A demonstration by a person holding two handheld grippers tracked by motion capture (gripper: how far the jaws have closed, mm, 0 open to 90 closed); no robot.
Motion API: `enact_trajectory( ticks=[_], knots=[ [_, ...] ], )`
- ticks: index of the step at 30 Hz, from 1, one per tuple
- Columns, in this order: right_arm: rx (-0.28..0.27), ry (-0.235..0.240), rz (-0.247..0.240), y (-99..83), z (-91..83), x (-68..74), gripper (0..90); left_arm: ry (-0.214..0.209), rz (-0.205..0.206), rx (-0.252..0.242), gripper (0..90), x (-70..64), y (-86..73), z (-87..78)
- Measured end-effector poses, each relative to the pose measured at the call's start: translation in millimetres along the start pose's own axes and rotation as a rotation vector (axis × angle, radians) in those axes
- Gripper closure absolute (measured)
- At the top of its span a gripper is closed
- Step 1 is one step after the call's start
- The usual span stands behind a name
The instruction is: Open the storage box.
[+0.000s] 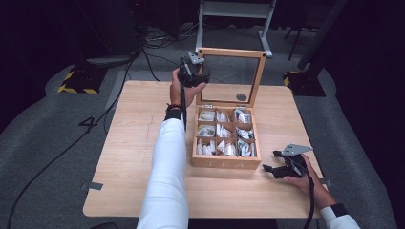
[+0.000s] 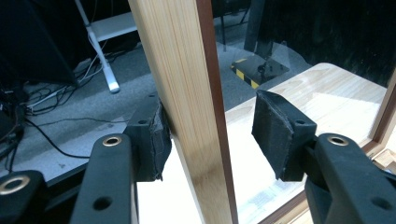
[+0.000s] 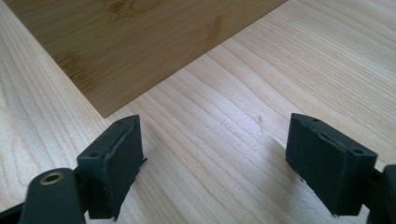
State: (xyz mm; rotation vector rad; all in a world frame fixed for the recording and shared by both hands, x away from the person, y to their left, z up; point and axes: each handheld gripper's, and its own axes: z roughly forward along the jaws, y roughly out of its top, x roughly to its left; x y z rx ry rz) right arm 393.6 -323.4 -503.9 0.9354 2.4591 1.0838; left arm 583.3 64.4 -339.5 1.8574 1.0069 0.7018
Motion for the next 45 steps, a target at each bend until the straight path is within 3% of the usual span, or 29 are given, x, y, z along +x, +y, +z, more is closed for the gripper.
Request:
enact_trajectory(
  ticks=[3, 10, 18, 34, 41, 45],
  knots=[
    [0.001, 0.001, 0.001, 0.0, 0.0, 0.1, 18.9, -0.001, 0.019, 0.03, 46.9, 0.2, -4.6, 3.3],
    [0.001, 0.003, 0.001, 0.3, 0.4, 0.2, 18.5, -0.031, 0.011, 0.082, 48.8, 4.1, -16.4, 13.2],
    [0.002, 0.003, -0.001, 0.2, 0.4, 0.0, 18.4, -0.038, 0.009, 0.101, 48.7, 3.4, -26.0, 18.0],
    [0.002, 0.003, -0.002, 0.3, 0.5, 0.0, 18.4, -0.068, 0.05, 0.17, 49.4, 0.3, -53.4, 27.4],
    [0.002, 0.002, -0.002, 0.3, 0.5, 0.1, 18.4, -0.063, 0.071, 0.195, 48.5, -2.9, -56.7, 28.7],
    [0.002, 0.002, -0.002, 0.3, 0.5, 0.1, 18.3, -0.053, 0.106, 0.239, 46.4, -6.7, -65.0, 32.4]
  ],
)
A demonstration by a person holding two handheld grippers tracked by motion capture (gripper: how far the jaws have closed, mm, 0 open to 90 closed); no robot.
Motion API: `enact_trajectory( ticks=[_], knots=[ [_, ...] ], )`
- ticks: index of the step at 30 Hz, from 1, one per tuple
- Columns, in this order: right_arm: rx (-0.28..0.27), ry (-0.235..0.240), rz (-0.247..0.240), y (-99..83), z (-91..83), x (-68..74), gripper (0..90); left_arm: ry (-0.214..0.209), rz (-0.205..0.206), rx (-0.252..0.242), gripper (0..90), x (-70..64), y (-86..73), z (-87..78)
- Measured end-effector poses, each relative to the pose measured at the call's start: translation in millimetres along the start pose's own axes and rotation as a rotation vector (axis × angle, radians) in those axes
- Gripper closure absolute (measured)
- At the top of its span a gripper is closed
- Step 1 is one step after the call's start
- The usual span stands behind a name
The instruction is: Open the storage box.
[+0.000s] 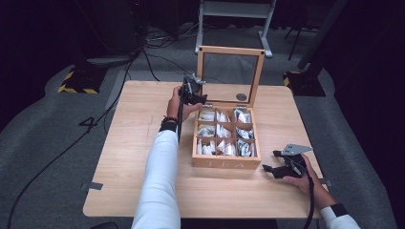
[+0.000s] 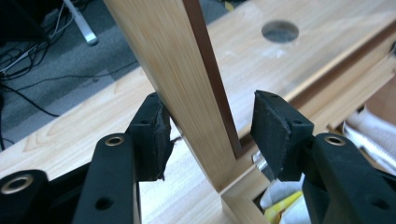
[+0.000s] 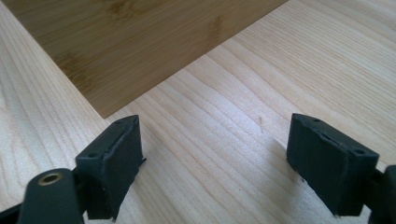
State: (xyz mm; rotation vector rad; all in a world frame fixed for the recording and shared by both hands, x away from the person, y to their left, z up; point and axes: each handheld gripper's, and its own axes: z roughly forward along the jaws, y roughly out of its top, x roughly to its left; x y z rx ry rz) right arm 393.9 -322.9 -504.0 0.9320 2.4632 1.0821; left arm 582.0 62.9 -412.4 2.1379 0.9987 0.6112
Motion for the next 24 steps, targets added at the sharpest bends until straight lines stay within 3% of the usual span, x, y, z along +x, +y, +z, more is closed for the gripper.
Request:
enact_trajectory(
  ticks=[2, 5, 9, 15, 18, 24],
  knots=[
    [0.0, -0.001, 0.001, 0.0, 0.0, 0.1, 18.3, -0.006, -0.011, -0.007, 41.9, -1.3, -1.7, 0.5],
    [0.002, -0.005, 0.003, 0.2, 0.0, 0.8, 18.0, 0.007, 0.009, 0.018, 36.2, -6.7, -3.5, 1.5],
    [0.002, -0.005, 0.003, 0.2, 0.0, 0.8, 17.9, -0.006, -0.018, -0.009, 30.6, -7.8, -0.1, -9.7],
    [0.001, -0.003, 0.003, 0.1, 0.1, 0.7, 17.9, -0.038, 0.015, 0.003, 25.1, -11.8, 0.0, -31.1],
    [0.002, -0.004, 0.003, 0.2, 0.1, 0.7, 17.9, -0.014, 0.047, 0.024, 22.2, -13.8, -2.0, -42.3],
    [0.002, -0.002, 0.002, 0.1, 0.1, 0.5, 17.9, -0.018, 0.081, 0.027, 19.8, -12.9, -9.2, -60.6]
  ],
)
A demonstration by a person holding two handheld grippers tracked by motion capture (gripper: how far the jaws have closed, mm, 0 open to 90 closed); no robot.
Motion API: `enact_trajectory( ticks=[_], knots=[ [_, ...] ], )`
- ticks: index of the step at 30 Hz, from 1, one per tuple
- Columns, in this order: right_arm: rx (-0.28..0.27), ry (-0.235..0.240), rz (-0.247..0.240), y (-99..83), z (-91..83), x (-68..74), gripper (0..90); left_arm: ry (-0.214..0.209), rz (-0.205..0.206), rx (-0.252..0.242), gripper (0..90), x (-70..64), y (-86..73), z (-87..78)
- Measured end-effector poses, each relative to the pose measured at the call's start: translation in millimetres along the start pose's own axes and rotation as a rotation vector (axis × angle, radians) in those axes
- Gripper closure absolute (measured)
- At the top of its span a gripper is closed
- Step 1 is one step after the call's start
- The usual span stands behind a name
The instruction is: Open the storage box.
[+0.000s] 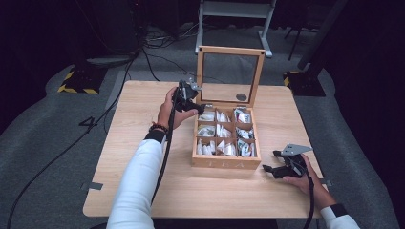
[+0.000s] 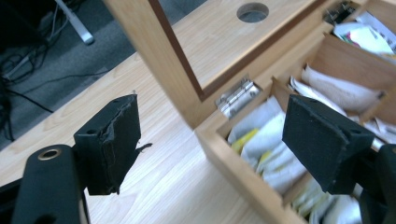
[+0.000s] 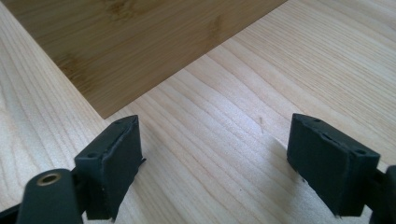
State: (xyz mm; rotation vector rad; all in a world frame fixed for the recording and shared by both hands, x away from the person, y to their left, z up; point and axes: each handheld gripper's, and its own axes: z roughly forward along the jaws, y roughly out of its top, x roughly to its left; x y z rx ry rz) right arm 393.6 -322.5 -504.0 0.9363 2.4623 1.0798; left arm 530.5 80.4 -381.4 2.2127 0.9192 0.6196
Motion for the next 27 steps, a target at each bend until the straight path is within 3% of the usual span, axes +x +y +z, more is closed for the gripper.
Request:
enact_trajectory(
  ticks=[6, 14, 21, 27],
  knots=[
    [0.001, -0.006, 0.003, -0.2, -0.3, 0.4, 17.9, 0.019, 0.032, -0.014, 19.4, 1.2, -18.8, -29.2],
    [0.001, -0.023, 0.019, 0.0, -0.2, 2.0, 17.9, 0.039, 0.067, -0.011, 17.6, -0.3, -40.8, -50.1],
    [0.02, -0.031, 0.024, 1.1, -1.4, 2.3, 17.9, 0.053, 0.105, 0.008, 17.6, -8.0, -71.7, -70.7],
    [0.048, -0.017, 0.021, 3.1, -4.1, 2.6, 20.2, 0.042, 0.104, 0.031, 17.6, -13.8, -105.1, -79.3]
  ],
)
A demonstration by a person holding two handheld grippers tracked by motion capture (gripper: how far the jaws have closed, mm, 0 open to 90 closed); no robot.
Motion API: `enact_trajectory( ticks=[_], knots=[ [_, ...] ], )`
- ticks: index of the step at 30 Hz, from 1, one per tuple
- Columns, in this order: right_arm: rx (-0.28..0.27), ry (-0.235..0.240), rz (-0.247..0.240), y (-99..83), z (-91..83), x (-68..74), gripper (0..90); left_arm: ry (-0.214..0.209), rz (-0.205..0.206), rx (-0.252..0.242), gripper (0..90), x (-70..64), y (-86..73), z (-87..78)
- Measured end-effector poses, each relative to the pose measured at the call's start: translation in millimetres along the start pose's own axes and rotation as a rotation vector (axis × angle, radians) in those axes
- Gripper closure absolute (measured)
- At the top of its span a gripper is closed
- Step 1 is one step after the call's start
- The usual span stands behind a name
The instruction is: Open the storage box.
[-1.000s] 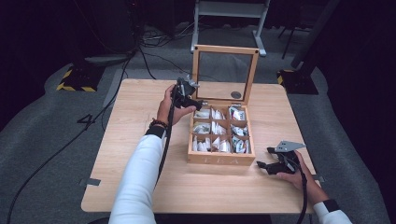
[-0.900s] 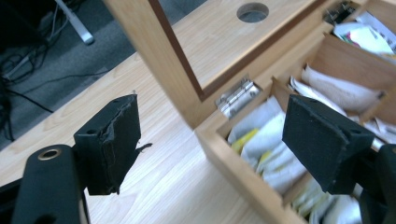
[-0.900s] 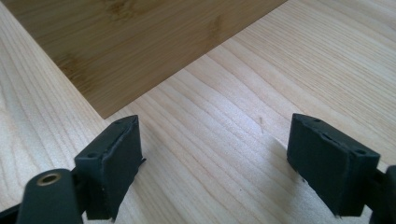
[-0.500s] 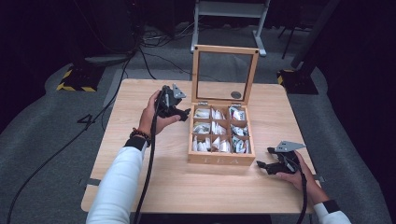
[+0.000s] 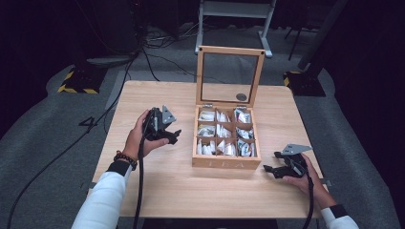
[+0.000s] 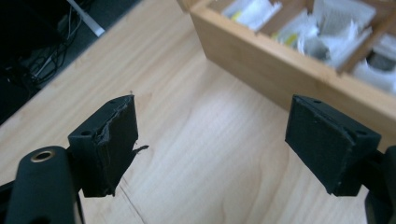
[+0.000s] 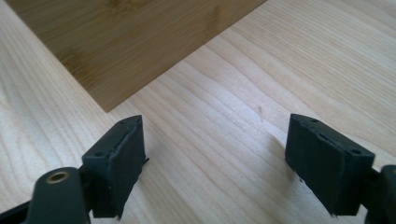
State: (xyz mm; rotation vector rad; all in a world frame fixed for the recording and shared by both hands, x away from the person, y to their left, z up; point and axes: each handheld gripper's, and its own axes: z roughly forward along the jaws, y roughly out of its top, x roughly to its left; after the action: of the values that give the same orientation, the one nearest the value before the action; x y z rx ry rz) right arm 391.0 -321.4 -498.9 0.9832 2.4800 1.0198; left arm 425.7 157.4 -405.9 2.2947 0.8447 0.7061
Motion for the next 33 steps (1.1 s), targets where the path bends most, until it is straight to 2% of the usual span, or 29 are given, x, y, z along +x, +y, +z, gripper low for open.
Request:
enact_trajectory(
  ticks=[5, 8, 9, 11, 14, 15, 16, 18, 19, 20, 21, 23, 27, 28, 33],
  knots=[
    [-0.015, 0.041, 0.006, 2.2, -5.2, 0.9, 21.1, -0.02, 0.0, 0.041, 17.5, -10.5, -31.7, -1.2],
    [-0.031, 0.029, -0.011, 6.7, -12.8, 2.5, 24.8, -0.032, -0.001, 0.061, 17.6, -16.5, -46.5, -2.4],
    [-0.031, 0.029, -0.011, 6.7, -12.8, 2.5, 24.8, -0.032, -0.001, 0.061, 17.6, -16.5, -46.5, -2.4],
    [-0.058, 0.035, -0.022, 10.2, -20.0, 4.5, 26.7, -0.037, 0.005, 0.072, 17.6, -22.6, -61.1, -5.6],
    [-0.091, 0.041, -0.023, 16.2, -29.2, 7.0, 27.8, -0.04, 0.01, 0.081, 17.6, -26.1, -69.0, -8.1],
    [-0.104, 0.042, -0.02, 18.6, -31.8, 7.3, 27.8, -0.067, 0.002, 0.095, 17.5, -27.7, -75.7, -9.2],
    [-0.115, 0.039, -0.019, 21.3, -34.3, 7.9, 28.3, -0.094, -0.011, 0.102, 17.6, -27.0, -78.3, -10.0],
    [-0.132, 0.029, -0.018, 26.6, -38.1, 9.4, 29.6, -0.104, -0.037, 0.089, 17.8, -27.1, -82.8, -12.6],
    [-0.14, 0.027, -0.017, 29.8, -39.9, 10.6, 30.0, -0.071, -0.026, 0.081, 17.7, -28.9, -85.4, -13.9],
    [-0.153, 0.027, -0.016, 32.8, -41.7, 12.0, 30.4, -0.071, -0.026, 0.081, 17.7, -28.9, -85.4, -13.9],
    [-0.168, 0.031, -0.016, 35.6, -43.4, 13.3, 30.6, -0.053, -0.005, 0.096, 17.7, -31.9, -89.2, -14.1],
    [-0.184, 0.031, -0.02, 42.4, -46.1, 16.6, 30.8, -0.063, -0.014, 0.09, 17.7, -35.0, -93.0, -14.3],
    [-0.197, 0.036, -0.036, 50.6, -47.3, 21.9, 30.8, -0.065, 0.0, 0.096, 17.6, -41.6, -97.5, -12.8],
    [-0.201, 0.029, -0.051, 56.0, -45.9, 26.2, 31.3, -0.077, 0.007, 0.098, 17.6, -45.9, -98.8, -11.6],
    [-0.225, 0.015, -0.046, 70.2, -39.0, 34.4, 33.7, -0.096, 0.008, 0.099, 17.5, -53.6, -103.4, -9.4]
  ],
)
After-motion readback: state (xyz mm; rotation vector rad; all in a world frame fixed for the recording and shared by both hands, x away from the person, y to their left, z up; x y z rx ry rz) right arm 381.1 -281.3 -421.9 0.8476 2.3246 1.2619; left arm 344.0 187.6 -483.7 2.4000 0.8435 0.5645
